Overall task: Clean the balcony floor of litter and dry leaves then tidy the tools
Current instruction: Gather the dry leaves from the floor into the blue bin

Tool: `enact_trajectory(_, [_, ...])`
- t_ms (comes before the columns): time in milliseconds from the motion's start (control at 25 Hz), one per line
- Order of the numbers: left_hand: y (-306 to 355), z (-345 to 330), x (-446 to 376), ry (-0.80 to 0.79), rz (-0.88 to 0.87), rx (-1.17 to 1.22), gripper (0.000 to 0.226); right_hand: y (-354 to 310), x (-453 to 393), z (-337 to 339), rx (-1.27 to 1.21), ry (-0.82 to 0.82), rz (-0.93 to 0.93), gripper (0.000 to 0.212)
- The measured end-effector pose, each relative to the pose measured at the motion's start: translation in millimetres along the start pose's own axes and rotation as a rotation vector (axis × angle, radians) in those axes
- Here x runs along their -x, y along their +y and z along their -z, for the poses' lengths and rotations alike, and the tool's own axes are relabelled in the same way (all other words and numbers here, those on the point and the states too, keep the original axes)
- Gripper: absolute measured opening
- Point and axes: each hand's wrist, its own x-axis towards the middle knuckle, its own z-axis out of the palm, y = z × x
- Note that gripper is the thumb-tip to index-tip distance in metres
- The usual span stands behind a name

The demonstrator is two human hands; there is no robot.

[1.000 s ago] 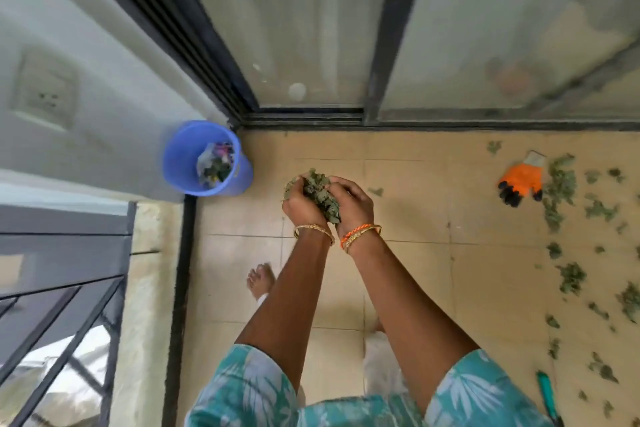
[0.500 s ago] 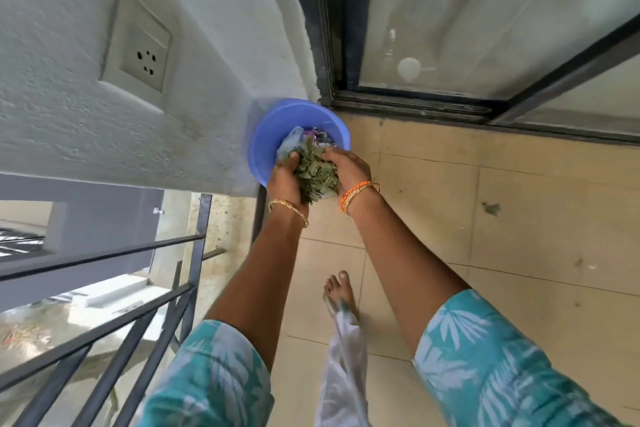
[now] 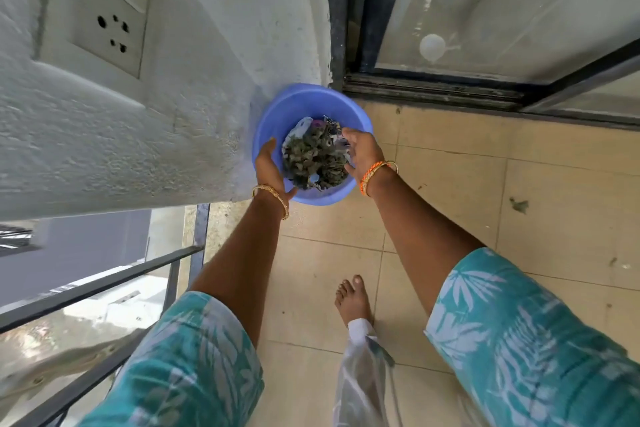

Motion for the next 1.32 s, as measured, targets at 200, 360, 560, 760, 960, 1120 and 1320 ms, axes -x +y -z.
enact_trajectory(200, [-15.4,-26.4,12.9,0.146,-0.113,-0.277,0.009,-12.0,15.9,30.4,0.107,0.055,0.099,0.019])
enact_trajectory(360, [-63.6,-53.8,26.8,0.031,-0.117,-0.51,0.022,-9.9,35.8,81.6,0.201,0.224,0.4,0.024])
enact_trajectory(560, [-138.2,-100.4,50.8,-0.092,-0.206,-0.802,0.026,11.2,67.1,190.4,0.539,0.461,0.584,0.011])
enact_trajectory(760, [-226.5,-138.7,29.4,-0.125,-0.173,-1.03,0.026,57.3,43.3,326.2,0.612,0.664,0.447,0.011])
enact_trajectory(960, [-316.3,-148.8,-49.7,-0.098,-0.203,-1.261,0.026,107.3,-43.1,414.6,0.765,0.632,0.352,0.034])
enact_trajectory(1120, [-368.8,-134.3,-124.3,-0.075,-0.227,-1.373,0.023,131.6,-128.8,451.5,0.915,0.616,0.266,0.061])
enact_trajectory(1320, [-394.3,-122.8,-174.1,-0.075,-0.397,-1.456,0.017,148.9,-192.3,470.8,1.056,0.826,0.392,0.059])
